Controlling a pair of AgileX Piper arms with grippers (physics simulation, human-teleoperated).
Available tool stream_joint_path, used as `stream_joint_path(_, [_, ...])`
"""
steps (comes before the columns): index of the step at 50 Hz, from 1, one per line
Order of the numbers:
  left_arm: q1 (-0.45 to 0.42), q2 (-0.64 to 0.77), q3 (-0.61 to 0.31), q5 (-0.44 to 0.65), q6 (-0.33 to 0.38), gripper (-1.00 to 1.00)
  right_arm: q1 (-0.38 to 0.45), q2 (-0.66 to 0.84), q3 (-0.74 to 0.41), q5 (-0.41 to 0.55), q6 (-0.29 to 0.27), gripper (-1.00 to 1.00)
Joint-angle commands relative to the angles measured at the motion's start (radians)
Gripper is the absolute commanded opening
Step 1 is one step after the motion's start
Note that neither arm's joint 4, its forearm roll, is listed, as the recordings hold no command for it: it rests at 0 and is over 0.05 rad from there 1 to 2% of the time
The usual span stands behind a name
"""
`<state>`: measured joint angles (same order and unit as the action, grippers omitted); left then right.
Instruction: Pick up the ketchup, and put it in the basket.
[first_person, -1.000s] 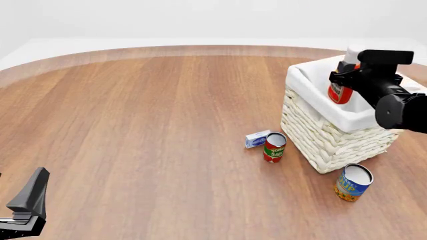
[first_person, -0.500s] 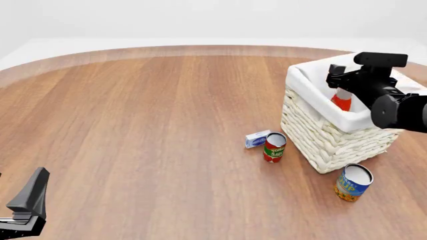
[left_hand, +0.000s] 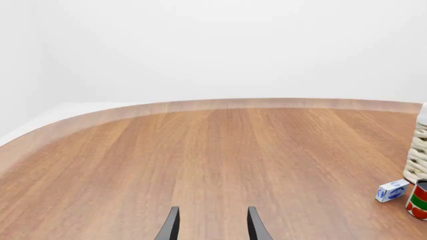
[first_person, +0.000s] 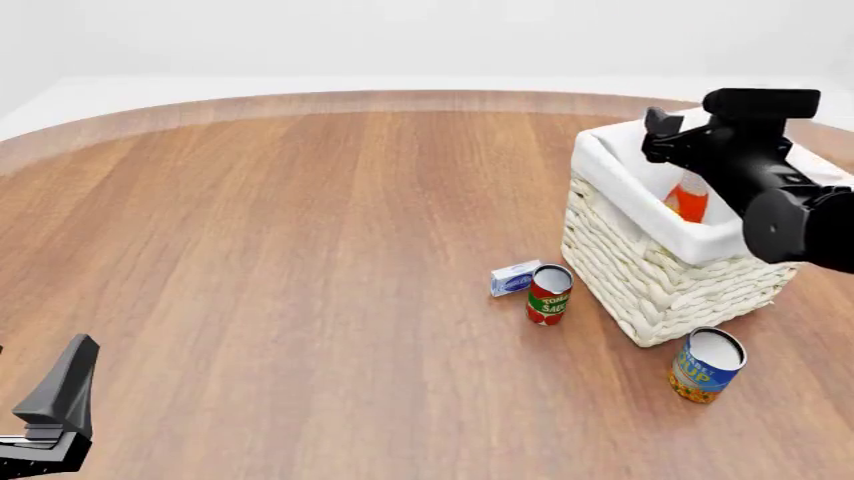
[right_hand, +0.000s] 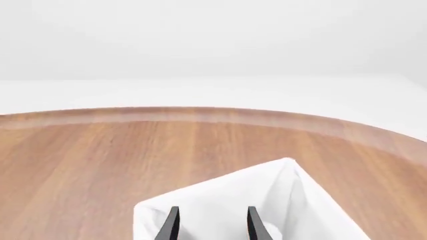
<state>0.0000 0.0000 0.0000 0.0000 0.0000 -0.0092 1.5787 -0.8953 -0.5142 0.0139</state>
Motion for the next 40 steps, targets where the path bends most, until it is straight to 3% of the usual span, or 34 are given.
stream_joint_path(1, [0.000,0.000,0.000,0.000,0.000,1.00,0.058,-0.078,0.028,-0.013,-0.011,1.00])
stream_joint_path(20, [0.000,0.000,0.000,0.000,0.000,1.00,0.297,-0.122,0.030,-0.031,-0.026,1.00])
stream_joint_path(28, [0.000,0.000,0.000,0.000,0.000,1.00,0.394,-0.189,0.092,-0.075,-0.029,1.00])
stream_joint_path(30, [0.000,0.000,0.000,0.000,0.000,1.00,0.481,-0.231,0.147,-0.128,-0.026,1.00])
stream_joint_path(34, [0.000,0.000,0.000,0.000,0.000,1.00,0.555,-0.260,0.207,-0.199,-0.046,1.00])
stream_joint_path(40, [0.000,0.000,0.000,0.000,0.000,1.00,0.724,-0.214,0.310,-0.388,-0.144,1.00])
